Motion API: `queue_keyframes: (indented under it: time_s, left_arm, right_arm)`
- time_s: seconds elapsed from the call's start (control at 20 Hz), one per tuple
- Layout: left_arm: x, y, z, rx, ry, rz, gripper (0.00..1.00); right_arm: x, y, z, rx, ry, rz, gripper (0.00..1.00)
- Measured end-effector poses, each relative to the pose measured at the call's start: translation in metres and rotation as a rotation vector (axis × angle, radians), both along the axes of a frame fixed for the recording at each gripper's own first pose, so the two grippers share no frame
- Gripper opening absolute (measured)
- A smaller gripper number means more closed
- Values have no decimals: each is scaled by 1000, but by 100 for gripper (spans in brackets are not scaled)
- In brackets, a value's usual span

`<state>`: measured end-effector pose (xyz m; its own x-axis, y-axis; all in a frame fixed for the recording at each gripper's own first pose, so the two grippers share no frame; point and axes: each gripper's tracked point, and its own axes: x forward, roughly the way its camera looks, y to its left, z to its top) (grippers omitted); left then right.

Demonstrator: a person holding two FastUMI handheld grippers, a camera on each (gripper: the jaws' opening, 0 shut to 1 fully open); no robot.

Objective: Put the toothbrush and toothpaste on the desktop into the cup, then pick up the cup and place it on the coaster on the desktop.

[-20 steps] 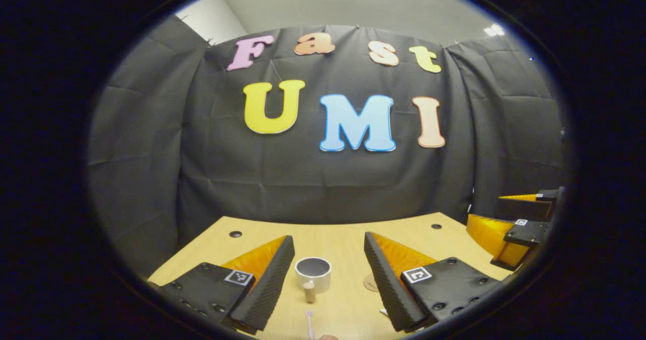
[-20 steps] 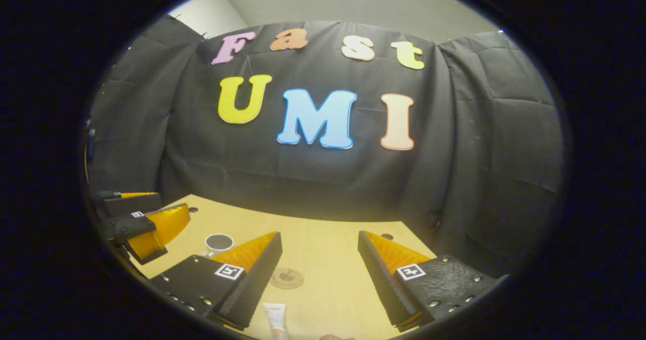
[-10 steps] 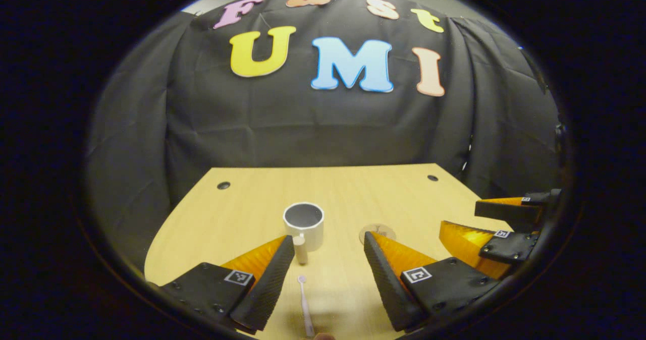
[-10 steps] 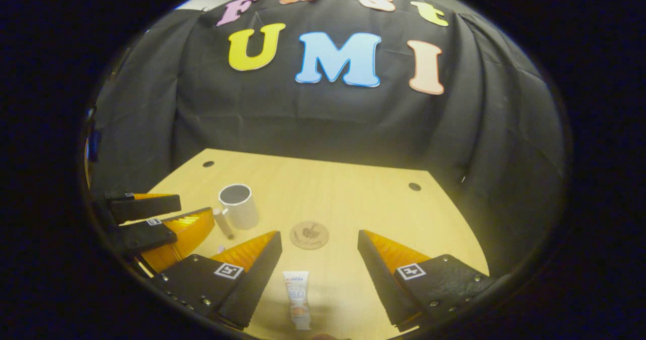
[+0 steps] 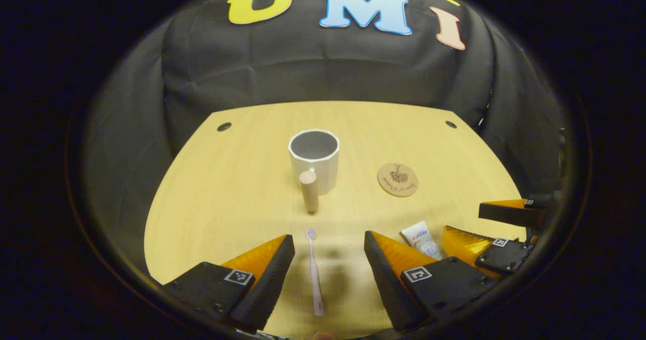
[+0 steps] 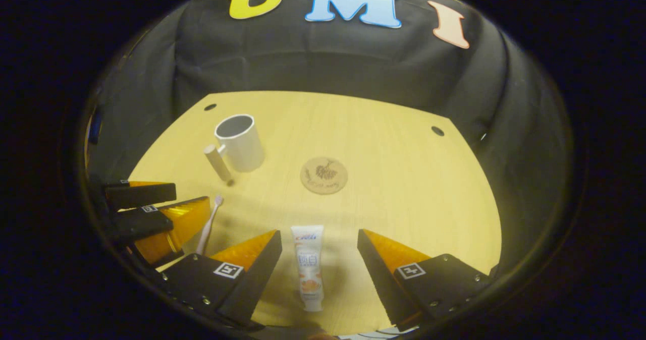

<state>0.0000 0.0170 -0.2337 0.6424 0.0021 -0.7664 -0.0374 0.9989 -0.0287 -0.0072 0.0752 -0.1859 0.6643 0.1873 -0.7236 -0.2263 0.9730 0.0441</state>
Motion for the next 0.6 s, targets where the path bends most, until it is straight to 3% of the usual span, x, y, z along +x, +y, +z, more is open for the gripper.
queue_keyframes:
  time_s: [0.6]
  left_arm:
    - [-50,15,-74,-12,394,19,93]
  right_arm:
    - [-31,5,-66,-6,338,21,96]
